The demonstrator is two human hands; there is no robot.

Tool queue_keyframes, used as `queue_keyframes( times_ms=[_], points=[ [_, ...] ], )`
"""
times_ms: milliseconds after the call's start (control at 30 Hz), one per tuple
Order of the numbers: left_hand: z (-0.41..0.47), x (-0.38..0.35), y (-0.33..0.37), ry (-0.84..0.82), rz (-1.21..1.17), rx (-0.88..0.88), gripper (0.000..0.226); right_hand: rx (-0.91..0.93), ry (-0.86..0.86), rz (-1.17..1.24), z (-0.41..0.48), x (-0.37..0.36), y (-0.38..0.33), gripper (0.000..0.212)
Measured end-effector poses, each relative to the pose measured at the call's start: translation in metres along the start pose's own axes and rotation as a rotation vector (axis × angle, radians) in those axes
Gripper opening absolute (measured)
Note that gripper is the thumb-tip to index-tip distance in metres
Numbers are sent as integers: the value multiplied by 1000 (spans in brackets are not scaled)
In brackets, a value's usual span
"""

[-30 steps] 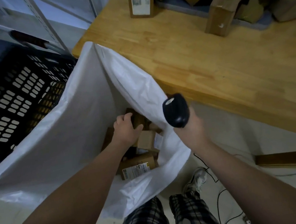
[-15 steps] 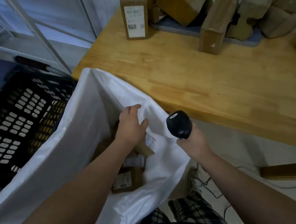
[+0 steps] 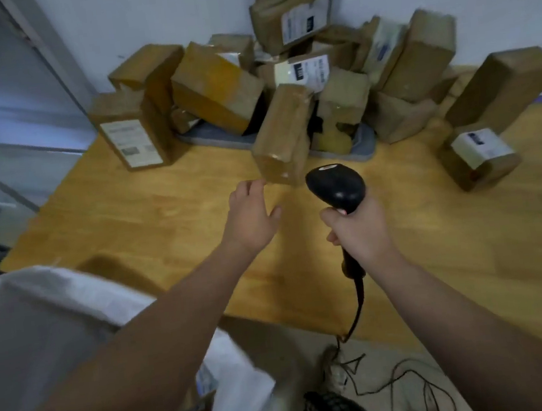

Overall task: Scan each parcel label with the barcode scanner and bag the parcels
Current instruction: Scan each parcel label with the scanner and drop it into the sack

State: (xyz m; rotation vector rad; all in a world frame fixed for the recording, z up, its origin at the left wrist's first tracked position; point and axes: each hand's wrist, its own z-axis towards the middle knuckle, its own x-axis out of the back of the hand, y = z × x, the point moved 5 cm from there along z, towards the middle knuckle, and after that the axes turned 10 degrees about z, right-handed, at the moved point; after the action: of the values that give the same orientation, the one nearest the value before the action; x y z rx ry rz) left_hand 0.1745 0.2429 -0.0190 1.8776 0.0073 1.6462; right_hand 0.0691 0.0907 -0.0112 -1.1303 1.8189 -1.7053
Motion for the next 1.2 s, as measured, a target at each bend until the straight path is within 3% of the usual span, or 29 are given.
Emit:
queue_keyframes(
  times_ms=[100,167,233,367,433,533,600,667,767,800,867,933,1000,1067,1133,1200],
  points=[
    [49,-3,29,47,48,68,65,-64,42,8,38,31,-2,31],
    [79,1,40,59,106,162,86,-103,45,26,58,47,0,29],
    [106,3,40,13,153,267,104,-123,26,55,72,59,3,28],
    [132,-1,33,-130,26,343,113,-140,-29,76,89,69,9,28],
    [123,5,35,-53,197,304,111,-147,-50,91,93,71,12,29],
    [86,12,40,131,688,142,110,-161,-74,78,95,69,16,30],
    [59,-4,37,122,889,-16,105,-168,-83,84,95,63,18,32],
    [38,-27,33,54,946,-139,95,-172,-103,85,95,53,19,33],
    [33,-44,34,-65,776,-243,71,-176,-126,89,91,41,18,32],
    [39,-41,32,-106,652,-196,58,-176,-128,88,89,38,18,33],
    [55,-24,26,-27,457,-57,46,-179,-136,82,85,34,18,34],
    [72,-12,6,9,423,147,60,-183,-134,80,80,31,19,34],
    [80,-15,-23,-161,334,385,91,-195,-117,87,75,31,20,35],
    [81,-26,-41,-329,55,470,100,-192,-91,88,71,31,20,35],
    [79,-31,-35,-458,-82,306,90,-164,-76,56,68,33,19,35],
    [79,-32,-19,-585,-11,24,85,-110,-79,21,66,35,13,30]
  ],
)
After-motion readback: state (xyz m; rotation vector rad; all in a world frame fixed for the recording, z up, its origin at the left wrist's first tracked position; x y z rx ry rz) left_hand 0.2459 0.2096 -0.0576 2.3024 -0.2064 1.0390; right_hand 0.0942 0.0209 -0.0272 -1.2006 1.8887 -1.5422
